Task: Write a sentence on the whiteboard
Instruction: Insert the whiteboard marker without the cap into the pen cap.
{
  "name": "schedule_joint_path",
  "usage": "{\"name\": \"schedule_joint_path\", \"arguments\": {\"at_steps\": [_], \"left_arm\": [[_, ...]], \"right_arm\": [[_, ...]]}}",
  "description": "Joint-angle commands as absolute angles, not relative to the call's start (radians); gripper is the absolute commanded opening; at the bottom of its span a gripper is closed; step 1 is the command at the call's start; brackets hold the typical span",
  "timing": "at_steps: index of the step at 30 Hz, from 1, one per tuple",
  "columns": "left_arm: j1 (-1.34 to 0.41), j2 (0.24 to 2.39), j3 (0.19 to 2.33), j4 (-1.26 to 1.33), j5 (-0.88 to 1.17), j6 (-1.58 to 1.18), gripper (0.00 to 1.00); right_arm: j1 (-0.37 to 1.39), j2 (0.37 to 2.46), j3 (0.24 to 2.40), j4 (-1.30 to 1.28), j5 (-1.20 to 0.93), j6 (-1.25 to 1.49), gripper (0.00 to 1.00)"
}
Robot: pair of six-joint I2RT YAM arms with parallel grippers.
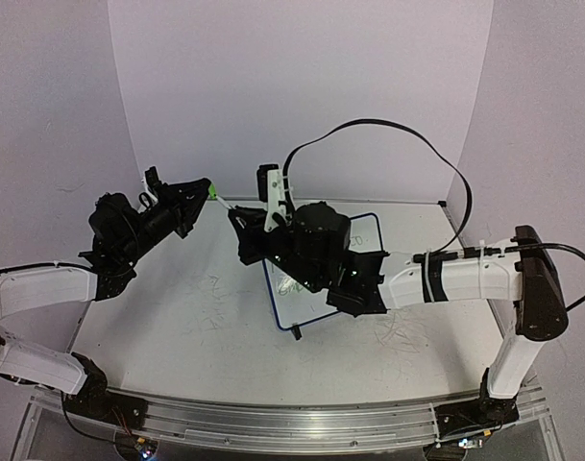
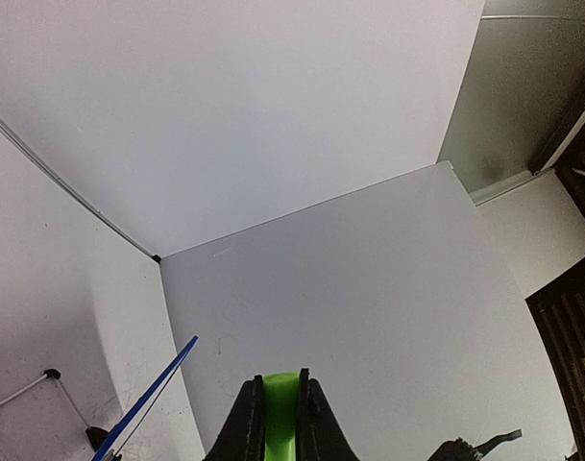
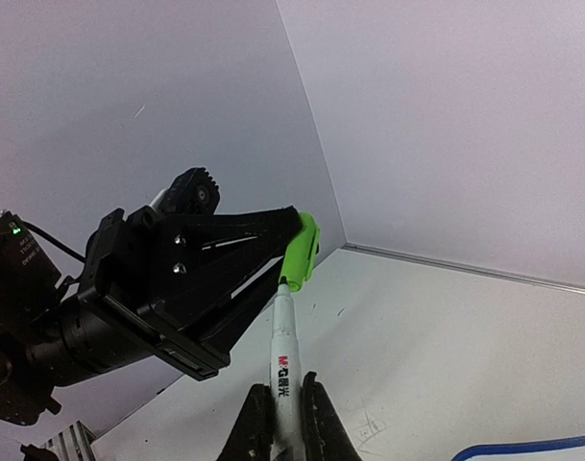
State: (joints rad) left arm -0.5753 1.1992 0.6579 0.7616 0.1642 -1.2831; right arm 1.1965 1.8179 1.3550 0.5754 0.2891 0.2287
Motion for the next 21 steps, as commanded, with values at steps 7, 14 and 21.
{"name": "schedule_joint_path", "arguments": {"at_steps": [7, 14, 21], "left_arm": [[-0.578, 1.177, 0.682, 0.819, 0.180, -1.271, 0.00], [-0.578, 1.174, 0.681, 0.819, 0.181, -1.269, 0.00], [-0.578, 1.179, 0.680, 0.821, 0.180, -1.270, 0.00]], "right_arm": [[1.198, 1.855, 1.415, 0.588, 0.283, 0.235, 0.00], [1.198, 1.848, 1.412, 0.587, 0.308, 0.232, 0.00], [1.198, 1.833, 1.391, 0.615, 0.315, 0.223, 0.00]]}}
